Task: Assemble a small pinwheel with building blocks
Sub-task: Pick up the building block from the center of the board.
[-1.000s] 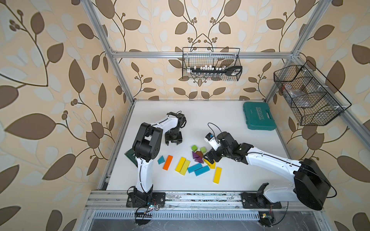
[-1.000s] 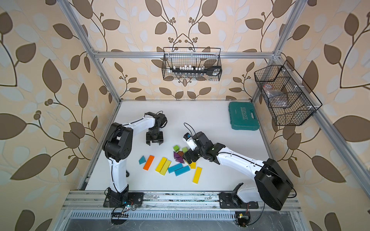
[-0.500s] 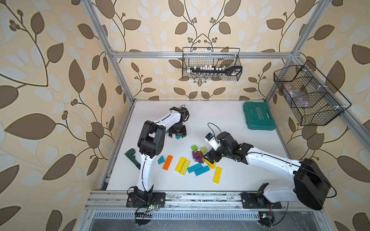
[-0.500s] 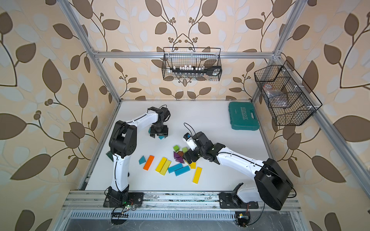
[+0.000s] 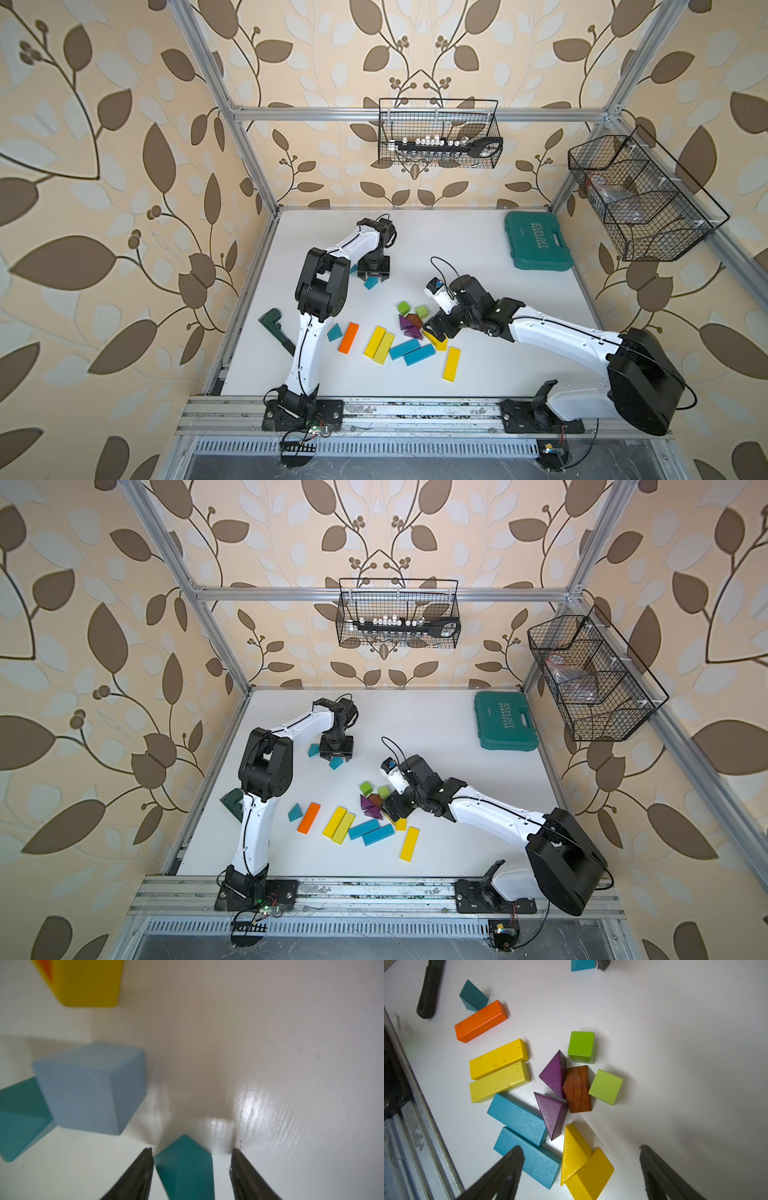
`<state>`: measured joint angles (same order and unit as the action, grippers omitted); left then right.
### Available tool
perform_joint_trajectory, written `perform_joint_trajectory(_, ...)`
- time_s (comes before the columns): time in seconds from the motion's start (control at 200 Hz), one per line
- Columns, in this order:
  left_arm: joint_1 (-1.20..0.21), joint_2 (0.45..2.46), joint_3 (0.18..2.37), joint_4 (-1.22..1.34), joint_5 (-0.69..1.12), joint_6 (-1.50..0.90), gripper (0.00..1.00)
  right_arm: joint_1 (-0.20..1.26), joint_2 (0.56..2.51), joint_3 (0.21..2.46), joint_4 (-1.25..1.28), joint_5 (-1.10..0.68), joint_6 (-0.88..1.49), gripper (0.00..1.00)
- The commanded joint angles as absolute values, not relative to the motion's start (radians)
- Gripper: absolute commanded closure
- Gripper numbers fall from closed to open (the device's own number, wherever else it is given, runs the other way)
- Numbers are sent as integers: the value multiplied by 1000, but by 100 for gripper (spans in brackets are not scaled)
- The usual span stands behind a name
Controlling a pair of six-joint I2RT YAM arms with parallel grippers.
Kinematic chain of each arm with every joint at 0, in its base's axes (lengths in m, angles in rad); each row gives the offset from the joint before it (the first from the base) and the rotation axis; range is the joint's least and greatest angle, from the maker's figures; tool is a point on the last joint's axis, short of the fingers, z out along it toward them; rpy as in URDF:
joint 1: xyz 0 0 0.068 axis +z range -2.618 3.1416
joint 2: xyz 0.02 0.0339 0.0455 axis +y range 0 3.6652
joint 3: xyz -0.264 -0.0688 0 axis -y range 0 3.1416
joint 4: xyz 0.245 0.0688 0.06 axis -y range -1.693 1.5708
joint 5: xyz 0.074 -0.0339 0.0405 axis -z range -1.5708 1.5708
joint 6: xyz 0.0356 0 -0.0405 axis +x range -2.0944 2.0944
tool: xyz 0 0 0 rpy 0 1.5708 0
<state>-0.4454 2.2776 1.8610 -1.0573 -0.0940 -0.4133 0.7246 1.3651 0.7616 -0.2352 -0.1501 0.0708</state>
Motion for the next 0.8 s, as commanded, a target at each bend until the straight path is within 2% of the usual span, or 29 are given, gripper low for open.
perform_joint_trajectory(0.0,-448,2285,1901,-1089,-83,-366,38,727,1360,750,-229,-150,81,11)
perform_joint_trajectory(0.165,-449,2296,1892,-1083,-36,-263,42,728,1359,748,-229,-151,83,11)
perform_joint_trajectory(0.275,-448,2291,1873,-1089,-38,-219,49,727,1362,746,-226,-153,83,11)
perform_joint_trajectory(0.325,-449,2285,1864,-1092,-47,-218,55,729,1363,748,-225,-155,84,11)
perform_joint_trajectory(0.435,-449,2264,1835,-1078,-40,-223,57,727,1368,748,-222,-155,85,11)
perform_joint_trajectory(0.525,-448,2260,1828,-1074,-25,-244,69,729,1376,751,-221,-160,86,11)
perform_joint_trajectory(0.58,-448,2253,1831,-1076,-15,-275,82,729,1378,756,-224,-161,86,12)
perform_joint_trajectory(0.68,-444,2192,1803,-1027,74,-366,97,729,1381,769,-218,-159,98,12)
perform_joint_trajectory(0.795,-426,2041,1657,-797,339,-509,96,729,1401,801,-186,-164,140,12)
